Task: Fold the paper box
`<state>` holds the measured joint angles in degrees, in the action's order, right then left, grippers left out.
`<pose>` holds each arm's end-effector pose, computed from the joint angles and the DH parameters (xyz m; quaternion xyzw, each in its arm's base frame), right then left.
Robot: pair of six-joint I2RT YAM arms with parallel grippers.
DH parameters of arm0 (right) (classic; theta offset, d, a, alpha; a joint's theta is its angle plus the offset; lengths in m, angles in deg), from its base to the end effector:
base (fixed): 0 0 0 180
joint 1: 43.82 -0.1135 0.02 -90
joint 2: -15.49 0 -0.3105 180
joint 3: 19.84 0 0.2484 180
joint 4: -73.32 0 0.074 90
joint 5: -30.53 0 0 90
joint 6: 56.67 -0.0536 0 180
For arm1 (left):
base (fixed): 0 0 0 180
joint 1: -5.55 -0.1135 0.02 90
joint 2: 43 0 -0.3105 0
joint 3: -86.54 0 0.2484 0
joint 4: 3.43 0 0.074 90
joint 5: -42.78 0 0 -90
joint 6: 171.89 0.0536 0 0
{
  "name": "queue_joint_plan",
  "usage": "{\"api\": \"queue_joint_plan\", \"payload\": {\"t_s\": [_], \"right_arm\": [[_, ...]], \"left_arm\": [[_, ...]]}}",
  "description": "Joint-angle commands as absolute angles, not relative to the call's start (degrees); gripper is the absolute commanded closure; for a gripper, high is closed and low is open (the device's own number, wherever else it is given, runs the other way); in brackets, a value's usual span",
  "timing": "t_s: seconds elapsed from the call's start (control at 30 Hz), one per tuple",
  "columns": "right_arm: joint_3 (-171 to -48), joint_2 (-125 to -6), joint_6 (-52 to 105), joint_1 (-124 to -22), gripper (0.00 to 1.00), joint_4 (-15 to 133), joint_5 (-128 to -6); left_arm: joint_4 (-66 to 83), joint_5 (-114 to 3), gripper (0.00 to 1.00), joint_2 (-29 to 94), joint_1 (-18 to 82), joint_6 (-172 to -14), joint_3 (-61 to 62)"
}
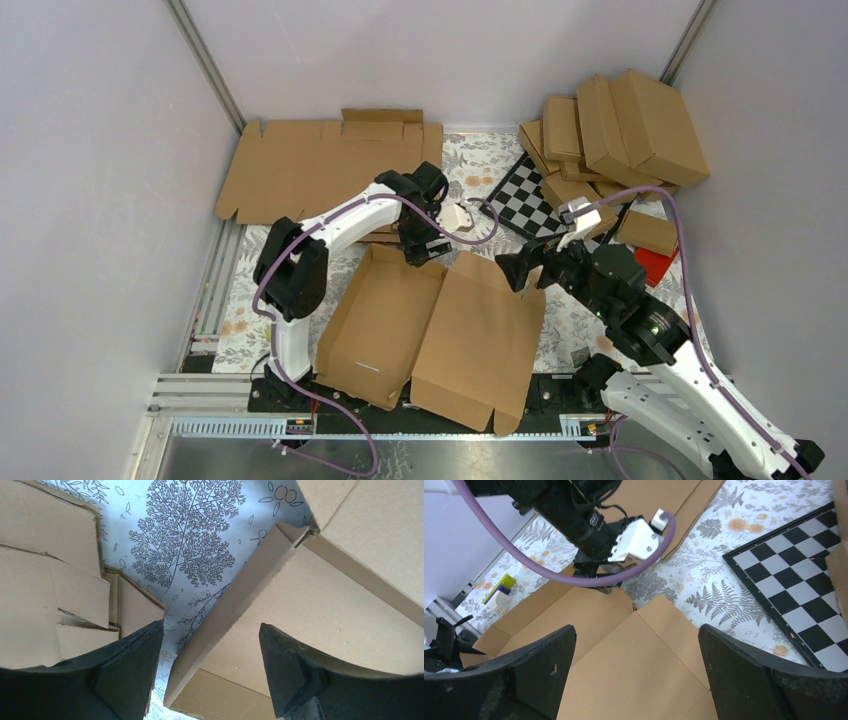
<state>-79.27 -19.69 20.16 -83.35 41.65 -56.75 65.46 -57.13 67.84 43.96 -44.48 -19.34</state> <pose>0.0935 0.0739 0.3779 -0.1560 0.7350 0.2768 0.5991 0.3180 -0.2639 0.2604 0.6156 0.7708 -0.0867 0.1392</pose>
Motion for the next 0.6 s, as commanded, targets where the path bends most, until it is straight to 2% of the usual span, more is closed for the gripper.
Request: {"api": "queue_joint_plan", "payload": {"t_s": [0.0,0.37,0.47,0.57], "right_arm": [[-78.6,-16.82,21.31,-83.14,0.0,41.83,-52.75],[-78.03,-15.54,21.6,-83.2,0.01,42.65,-54.9],[-77.82,-15.14,21.43,-83.13,0.0,42.64,-54.62],[-77.31,-14.38,21.19,-83.17,0.0,42.62,-54.06]], "left_arm": [[64.81,-55.98,0.24,68.18,43.85,-41.29,-20.26],[58.81,-50.53,0.39,68.49,43.78,-39.76,-12.59],[57.76,-50.45,0.49,68.07,43.78,-39.81,-10.67],[57.91,-52.17,0.66,67.76,44.17,-41.35,-9.96]]}}
